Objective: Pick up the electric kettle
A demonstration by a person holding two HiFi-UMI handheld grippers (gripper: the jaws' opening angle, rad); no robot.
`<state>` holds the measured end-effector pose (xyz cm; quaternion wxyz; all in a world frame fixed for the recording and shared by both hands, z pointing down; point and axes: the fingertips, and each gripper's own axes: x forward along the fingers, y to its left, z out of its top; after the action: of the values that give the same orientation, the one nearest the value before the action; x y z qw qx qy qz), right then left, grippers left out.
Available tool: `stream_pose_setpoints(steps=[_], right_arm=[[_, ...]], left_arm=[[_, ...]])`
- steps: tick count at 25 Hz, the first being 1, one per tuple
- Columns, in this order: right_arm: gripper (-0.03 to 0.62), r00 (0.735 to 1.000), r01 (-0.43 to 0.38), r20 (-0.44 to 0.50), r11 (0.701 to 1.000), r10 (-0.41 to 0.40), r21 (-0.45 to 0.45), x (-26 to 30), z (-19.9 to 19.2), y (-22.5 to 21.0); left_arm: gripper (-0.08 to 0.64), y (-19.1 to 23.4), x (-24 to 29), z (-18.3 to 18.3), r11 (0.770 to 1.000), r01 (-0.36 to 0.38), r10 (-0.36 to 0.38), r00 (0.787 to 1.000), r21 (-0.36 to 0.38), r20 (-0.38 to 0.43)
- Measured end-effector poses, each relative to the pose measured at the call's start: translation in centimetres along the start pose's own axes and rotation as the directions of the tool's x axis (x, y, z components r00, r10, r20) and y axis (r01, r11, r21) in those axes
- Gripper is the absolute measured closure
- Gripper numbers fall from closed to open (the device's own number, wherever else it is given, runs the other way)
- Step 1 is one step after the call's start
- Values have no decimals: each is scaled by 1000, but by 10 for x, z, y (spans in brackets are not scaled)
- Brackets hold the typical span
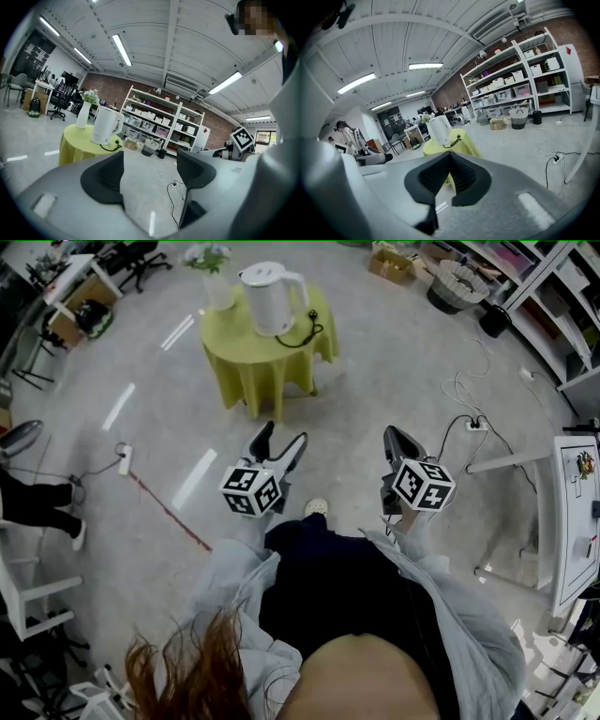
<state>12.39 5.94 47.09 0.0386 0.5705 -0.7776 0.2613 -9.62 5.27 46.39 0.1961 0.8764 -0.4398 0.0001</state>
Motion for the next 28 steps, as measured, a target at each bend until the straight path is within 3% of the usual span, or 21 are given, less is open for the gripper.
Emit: stream_pose_setpoints(steps=[14, 28], right_arm=[[591, 997, 50, -55, 999, -49, 12, 30, -10, -11], [591, 994, -48, -100, 999, 46, -19, 121, 28, -30]], left_arm=[[204, 31, 17, -17, 999, -13, 10, 998, -41, -58], [204, 68, 79, 4, 994, -95, 93, 995, -56, -33]])
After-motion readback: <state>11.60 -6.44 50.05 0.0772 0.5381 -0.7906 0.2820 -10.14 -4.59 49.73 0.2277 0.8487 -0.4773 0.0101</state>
